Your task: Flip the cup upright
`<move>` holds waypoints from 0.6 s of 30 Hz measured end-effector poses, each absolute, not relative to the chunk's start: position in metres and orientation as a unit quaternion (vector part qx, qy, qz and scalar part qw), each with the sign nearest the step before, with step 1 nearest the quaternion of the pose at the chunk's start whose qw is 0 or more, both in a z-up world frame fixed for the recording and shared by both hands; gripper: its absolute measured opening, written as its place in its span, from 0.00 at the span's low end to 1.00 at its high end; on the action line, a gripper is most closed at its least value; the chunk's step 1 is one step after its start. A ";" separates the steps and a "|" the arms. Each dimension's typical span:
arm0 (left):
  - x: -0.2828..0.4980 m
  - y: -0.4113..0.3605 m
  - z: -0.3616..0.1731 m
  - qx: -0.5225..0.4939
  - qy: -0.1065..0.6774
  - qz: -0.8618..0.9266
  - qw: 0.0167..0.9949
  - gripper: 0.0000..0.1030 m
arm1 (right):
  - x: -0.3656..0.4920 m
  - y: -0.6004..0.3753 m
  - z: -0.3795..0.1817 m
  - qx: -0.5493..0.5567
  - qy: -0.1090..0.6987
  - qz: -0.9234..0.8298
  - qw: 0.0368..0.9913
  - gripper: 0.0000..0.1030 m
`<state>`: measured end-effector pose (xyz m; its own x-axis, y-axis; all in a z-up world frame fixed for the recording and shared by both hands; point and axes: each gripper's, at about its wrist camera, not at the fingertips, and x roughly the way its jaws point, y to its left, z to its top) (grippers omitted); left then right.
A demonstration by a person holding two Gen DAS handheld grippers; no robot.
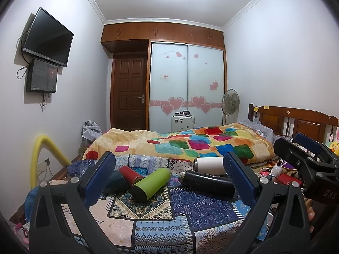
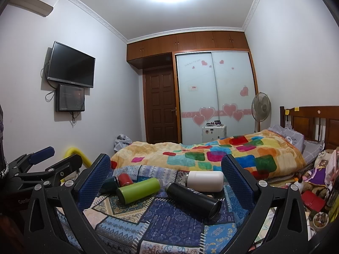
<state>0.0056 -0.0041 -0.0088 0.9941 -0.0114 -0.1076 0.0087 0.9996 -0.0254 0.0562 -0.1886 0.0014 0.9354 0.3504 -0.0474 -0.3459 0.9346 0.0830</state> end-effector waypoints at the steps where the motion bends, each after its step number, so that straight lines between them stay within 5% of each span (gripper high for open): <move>1: 0.006 -0.005 -0.009 -0.012 0.054 -0.005 0.998 1.00 | 0.056 -0.189 0.001 0.037 0.031 0.177 0.983 1.00; 18: 0.007 -0.004 -0.009 -0.014 0.056 -0.007 0.998 1.00 | 0.056 -0.187 -0.002 0.034 0.033 0.178 0.983 1.00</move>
